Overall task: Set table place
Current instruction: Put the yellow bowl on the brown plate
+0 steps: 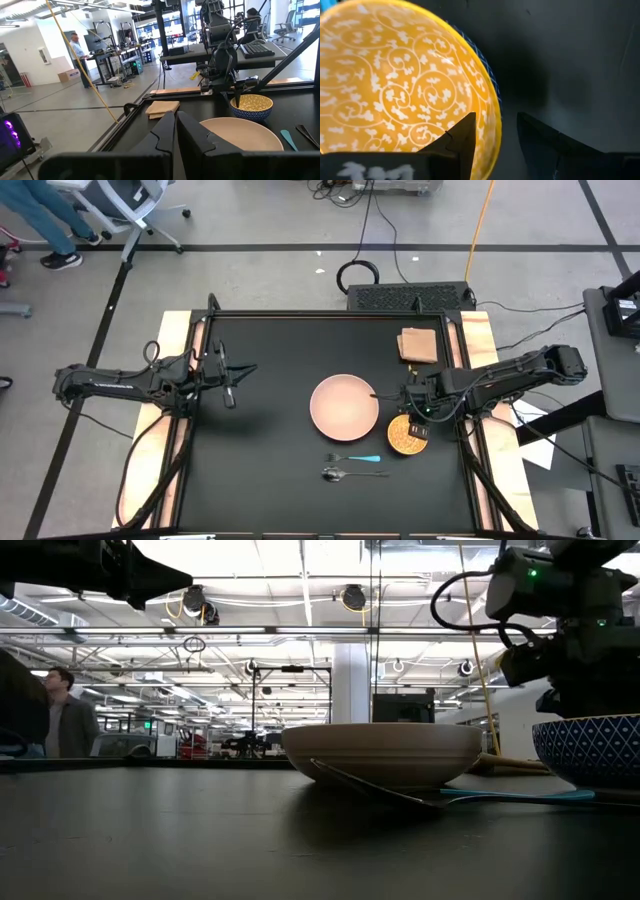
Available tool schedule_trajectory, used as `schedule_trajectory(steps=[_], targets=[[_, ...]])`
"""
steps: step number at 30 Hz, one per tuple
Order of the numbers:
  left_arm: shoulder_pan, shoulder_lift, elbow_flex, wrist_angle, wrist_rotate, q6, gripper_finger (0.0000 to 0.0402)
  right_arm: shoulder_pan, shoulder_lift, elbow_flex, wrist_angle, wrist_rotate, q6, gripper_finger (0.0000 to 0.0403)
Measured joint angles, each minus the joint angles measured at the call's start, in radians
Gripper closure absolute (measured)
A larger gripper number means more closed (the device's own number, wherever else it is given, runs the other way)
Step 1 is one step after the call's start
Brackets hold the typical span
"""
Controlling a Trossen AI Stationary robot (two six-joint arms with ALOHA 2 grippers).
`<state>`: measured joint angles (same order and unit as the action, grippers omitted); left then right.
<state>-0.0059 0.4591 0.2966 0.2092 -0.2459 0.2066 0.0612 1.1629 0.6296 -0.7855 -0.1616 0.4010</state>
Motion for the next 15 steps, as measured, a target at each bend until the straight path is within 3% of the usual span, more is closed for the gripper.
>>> schedule_trajectory(steps=[15], targets=[[0.0,0.0,0.0,0.0,0.0,0.0,0.0376,0.0,0.001,-0.069,0.123,0.004,0.004,0.0285]])
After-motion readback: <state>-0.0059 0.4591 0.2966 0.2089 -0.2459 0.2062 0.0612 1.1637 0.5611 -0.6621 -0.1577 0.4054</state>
